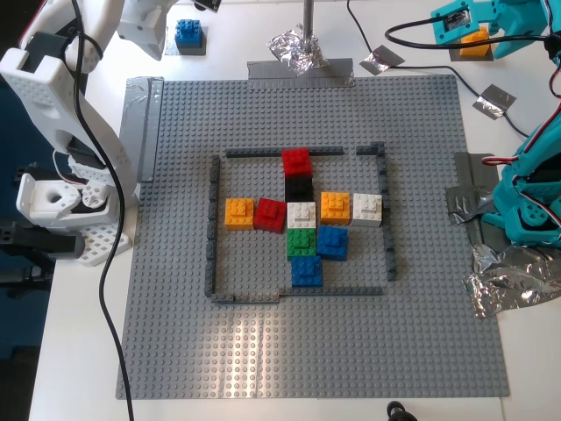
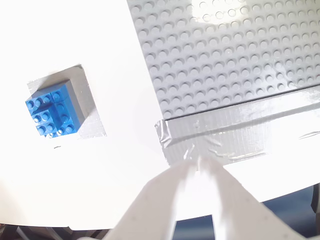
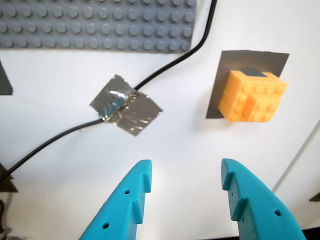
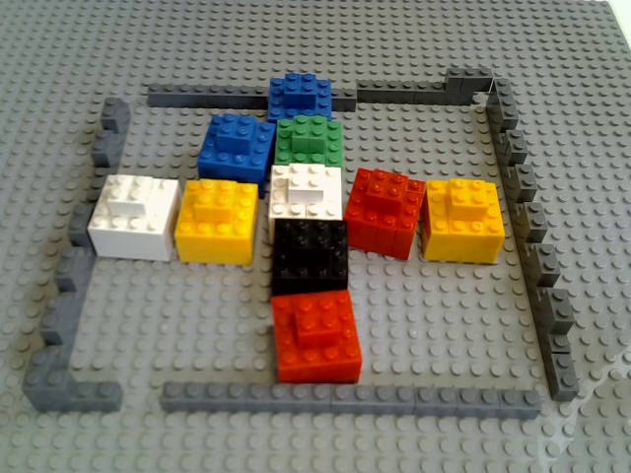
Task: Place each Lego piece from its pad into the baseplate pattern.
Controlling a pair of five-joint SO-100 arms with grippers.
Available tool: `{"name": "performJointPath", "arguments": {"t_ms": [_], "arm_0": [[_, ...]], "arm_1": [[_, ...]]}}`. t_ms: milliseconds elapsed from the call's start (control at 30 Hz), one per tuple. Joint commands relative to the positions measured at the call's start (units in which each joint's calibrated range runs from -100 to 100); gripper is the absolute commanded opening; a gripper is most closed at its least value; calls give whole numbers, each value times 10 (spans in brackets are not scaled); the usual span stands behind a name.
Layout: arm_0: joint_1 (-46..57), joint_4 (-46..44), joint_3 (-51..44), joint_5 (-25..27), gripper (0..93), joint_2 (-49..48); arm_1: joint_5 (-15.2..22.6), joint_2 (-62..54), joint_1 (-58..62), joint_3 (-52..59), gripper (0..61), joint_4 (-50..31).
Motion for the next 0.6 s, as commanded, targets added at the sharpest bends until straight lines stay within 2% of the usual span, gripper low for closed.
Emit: {"name": "performJointPath", "arguments": {"t_ms": [0, 333, 567], "arm_0": [[18, -6, -19, 1, 167, -12], [17, -6, -19, 1, 167, -12], [15, -7, -20, 3, 167, -12]], "arm_1": [[98, 33, 31, -87, 2, -18], [99, 34, 33, -88, 2, -18], [69, 45, 26, -132, 2, -42]]}}
